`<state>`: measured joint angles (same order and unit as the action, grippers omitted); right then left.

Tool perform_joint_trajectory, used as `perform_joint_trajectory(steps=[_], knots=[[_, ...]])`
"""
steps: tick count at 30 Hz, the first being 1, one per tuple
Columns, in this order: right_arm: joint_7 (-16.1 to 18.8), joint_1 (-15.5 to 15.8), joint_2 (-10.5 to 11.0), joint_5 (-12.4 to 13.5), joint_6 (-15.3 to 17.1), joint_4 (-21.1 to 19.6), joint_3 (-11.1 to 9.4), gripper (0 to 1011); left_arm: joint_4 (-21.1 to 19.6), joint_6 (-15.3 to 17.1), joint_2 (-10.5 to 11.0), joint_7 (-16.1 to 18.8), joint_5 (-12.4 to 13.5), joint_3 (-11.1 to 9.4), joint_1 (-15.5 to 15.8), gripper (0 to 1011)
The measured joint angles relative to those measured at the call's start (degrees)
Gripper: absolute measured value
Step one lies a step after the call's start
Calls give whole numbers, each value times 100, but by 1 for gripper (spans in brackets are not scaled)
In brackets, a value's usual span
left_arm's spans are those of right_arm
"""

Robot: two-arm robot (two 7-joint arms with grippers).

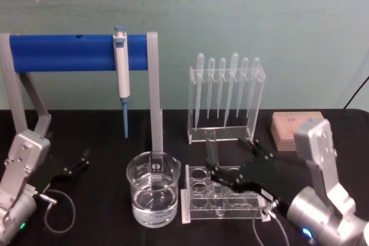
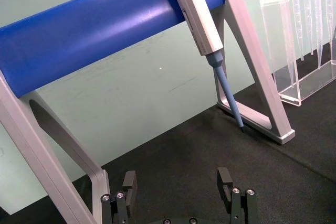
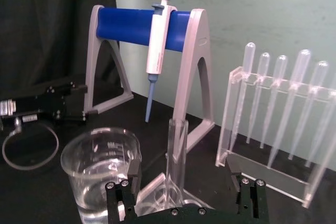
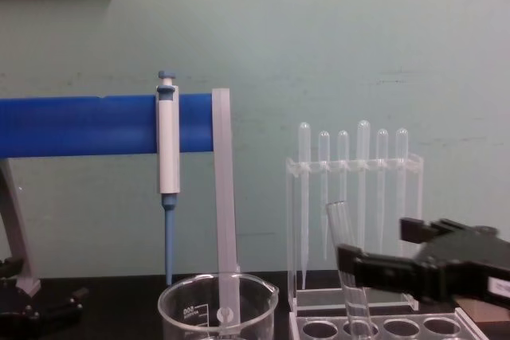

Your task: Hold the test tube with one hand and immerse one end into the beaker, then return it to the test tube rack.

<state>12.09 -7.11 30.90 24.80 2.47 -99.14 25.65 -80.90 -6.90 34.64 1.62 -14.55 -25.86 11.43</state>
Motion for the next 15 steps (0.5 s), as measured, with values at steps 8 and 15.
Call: perform_joint_trajectory(steps=[8,15], knots=[[248,-626,-339,221,892,331,29,1004,0,0,0,0,0,0,0,1000],[560,-950,-391,375,1504,498,-4,1004,0,0,0,0,0,0,0,1000]])
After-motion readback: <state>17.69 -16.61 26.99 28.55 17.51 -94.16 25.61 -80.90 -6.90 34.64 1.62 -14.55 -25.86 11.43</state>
